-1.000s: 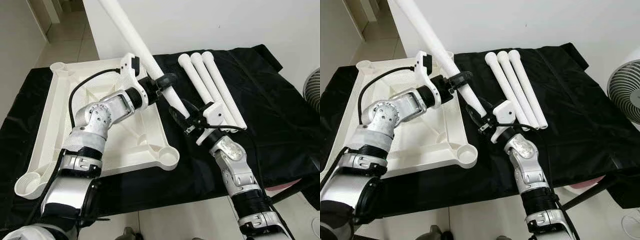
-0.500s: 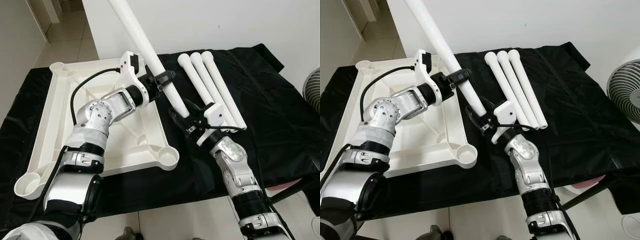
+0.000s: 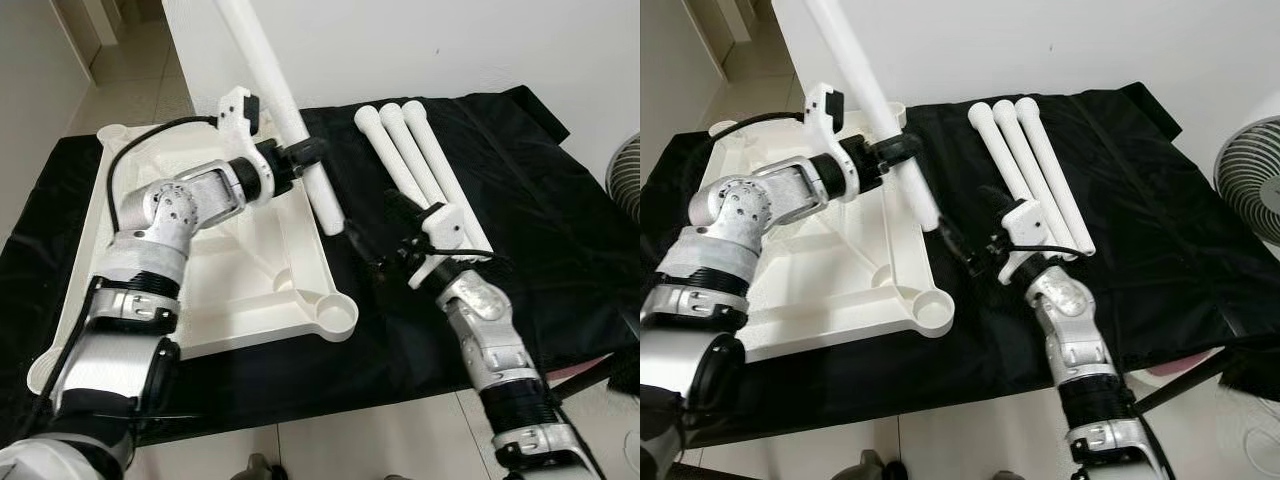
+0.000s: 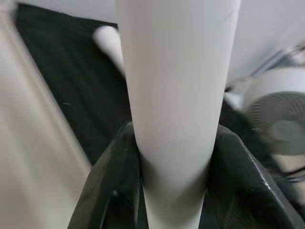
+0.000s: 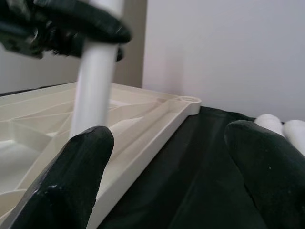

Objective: Building children table

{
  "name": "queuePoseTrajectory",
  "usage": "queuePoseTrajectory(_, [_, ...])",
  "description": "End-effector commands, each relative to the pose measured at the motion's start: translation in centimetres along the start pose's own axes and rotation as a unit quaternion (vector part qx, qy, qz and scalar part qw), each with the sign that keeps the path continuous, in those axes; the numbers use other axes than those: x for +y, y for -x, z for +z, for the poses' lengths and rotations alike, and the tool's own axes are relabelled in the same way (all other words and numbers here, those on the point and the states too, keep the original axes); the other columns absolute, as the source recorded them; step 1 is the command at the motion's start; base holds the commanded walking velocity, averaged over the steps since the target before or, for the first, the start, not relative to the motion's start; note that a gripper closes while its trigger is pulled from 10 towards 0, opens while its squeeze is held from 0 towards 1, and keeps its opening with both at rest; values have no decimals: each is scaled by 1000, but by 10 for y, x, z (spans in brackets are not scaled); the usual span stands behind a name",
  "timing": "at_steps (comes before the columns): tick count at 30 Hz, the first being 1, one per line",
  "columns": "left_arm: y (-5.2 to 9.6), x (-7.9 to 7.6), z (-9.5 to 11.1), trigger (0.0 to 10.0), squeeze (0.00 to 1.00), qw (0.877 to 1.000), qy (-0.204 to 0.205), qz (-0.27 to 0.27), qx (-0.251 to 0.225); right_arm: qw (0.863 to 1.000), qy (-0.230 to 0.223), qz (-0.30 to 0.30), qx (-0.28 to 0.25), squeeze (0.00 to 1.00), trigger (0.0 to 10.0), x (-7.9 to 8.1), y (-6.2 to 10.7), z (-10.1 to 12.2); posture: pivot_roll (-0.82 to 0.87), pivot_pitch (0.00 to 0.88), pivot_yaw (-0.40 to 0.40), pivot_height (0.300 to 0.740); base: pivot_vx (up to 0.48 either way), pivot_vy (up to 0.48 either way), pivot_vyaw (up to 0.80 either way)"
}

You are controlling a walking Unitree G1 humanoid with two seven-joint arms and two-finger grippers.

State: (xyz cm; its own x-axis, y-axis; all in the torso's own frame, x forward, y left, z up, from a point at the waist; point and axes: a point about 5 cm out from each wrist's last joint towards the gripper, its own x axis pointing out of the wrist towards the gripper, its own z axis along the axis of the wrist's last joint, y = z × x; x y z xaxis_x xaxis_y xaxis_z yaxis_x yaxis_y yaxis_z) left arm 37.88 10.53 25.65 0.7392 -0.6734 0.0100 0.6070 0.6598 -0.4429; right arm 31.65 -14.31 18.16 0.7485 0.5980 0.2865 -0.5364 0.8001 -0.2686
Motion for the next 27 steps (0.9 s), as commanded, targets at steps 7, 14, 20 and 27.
queuePoseTrajectory(7, [11, 6, -1, 10000, 0, 992, -86, -85, 45, 999, 46, -1, 3, 0, 10000, -5, 0, 3, -107, 75, 108, 740, 0, 0, 0])
queuePoseTrajectory(14, [21, -12, -19, 10000, 0, 975, -84, -163, 124, 985, 169, -19, 28, 0, 10000, -25, -3, 6, -107, 75, 108, 740, 0, 0, 0])
queuePoseTrajectory(20, [25, -22, -27, 10000, 0, 961, -103, -197, 166, 957, 284, -49, 28, 0, 10000, -39, -7, 16, -99, 79, 106, 740, 0, 0, 0])
queuePoseTrajectory(27, [29, -35, -39, 10000, 0, 939, -119, -219, 237, 889, 454, -49, 19, 0, 10000, -46, -16, 27, -93, 78, 105, 740, 0, 0, 0])
